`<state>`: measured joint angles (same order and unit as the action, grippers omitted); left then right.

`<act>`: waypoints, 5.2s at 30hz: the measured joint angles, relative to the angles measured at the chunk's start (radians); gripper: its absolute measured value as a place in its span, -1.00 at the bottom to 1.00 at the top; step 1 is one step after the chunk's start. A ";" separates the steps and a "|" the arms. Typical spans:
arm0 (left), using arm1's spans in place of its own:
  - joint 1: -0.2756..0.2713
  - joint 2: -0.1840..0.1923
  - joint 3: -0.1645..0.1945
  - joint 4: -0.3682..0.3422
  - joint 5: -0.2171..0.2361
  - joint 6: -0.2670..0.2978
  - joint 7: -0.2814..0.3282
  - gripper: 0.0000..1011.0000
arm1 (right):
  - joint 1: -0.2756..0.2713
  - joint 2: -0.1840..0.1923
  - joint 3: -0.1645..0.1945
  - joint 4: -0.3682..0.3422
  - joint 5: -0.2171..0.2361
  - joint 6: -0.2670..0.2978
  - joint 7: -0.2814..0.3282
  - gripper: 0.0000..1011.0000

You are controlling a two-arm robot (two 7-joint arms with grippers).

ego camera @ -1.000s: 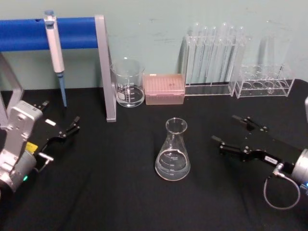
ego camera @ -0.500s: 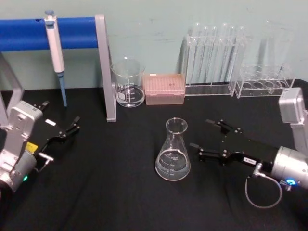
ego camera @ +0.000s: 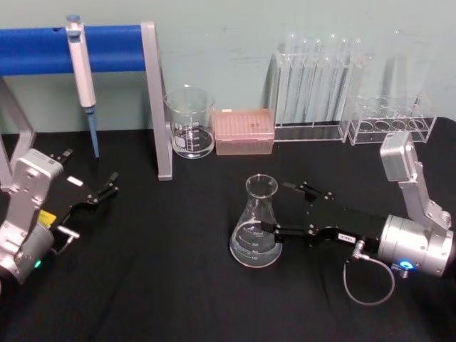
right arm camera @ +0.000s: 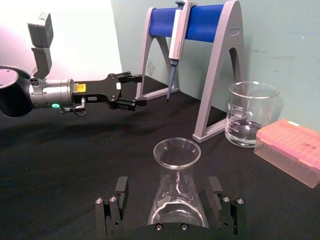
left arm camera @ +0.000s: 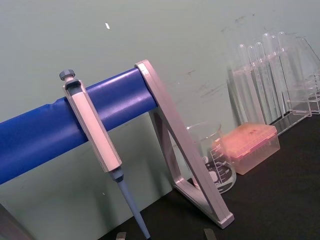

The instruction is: Grasp the erlenmeyer flask with one hand, shake it three times, then place it back.

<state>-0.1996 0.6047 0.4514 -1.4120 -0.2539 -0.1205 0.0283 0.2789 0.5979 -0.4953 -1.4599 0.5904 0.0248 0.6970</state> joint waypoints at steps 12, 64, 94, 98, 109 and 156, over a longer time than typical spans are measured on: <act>0.000 0.000 0.000 0.000 0.000 0.000 0.000 0.98 | 0.052 -0.035 -0.031 0.073 -0.022 -0.017 0.007 0.98; 0.000 0.000 0.000 0.000 0.000 0.000 0.000 0.98 | 0.117 -0.079 -0.069 0.160 -0.073 -0.064 0.034 0.98; 0.000 0.000 0.000 0.000 0.000 0.000 0.000 0.98 | 0.116 -0.079 -0.068 0.160 -0.069 -0.061 0.034 0.98; 0.000 0.000 0.000 0.000 0.000 0.000 0.000 0.98 | 0.116 -0.079 -0.068 0.160 -0.069 -0.061 0.034 0.97; 0.000 0.000 0.000 0.000 0.000 0.000 0.000 0.98 | 0.116 -0.079 -0.068 0.160 -0.069 -0.061 0.034 0.45; 0.000 0.000 0.000 0.000 0.000 0.000 0.000 0.98 | 0.010 -0.059 0.046 -0.042 -0.053 -0.020 -0.177 -0.10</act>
<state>-0.1995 0.6047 0.4514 -1.4119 -0.2539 -0.1205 0.0283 0.2888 0.5392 -0.4495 -1.5024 0.5371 0.0045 0.5200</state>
